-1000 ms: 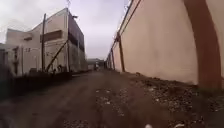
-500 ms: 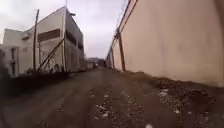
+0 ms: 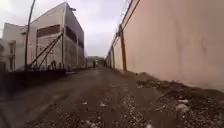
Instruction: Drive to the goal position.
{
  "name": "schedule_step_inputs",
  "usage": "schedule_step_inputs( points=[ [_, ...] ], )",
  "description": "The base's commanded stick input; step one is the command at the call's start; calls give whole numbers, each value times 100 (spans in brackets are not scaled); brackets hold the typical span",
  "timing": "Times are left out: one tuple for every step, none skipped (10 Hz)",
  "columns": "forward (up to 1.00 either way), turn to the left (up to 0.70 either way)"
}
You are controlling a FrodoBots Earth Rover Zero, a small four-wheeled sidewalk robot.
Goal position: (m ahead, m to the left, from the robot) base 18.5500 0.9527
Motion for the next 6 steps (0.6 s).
schedule_step_inputs(
  points=[
    [100,0],
    [100,0],
    [100,0],
    [100,0],
    [100,0],
    [100,0]
  ],
)
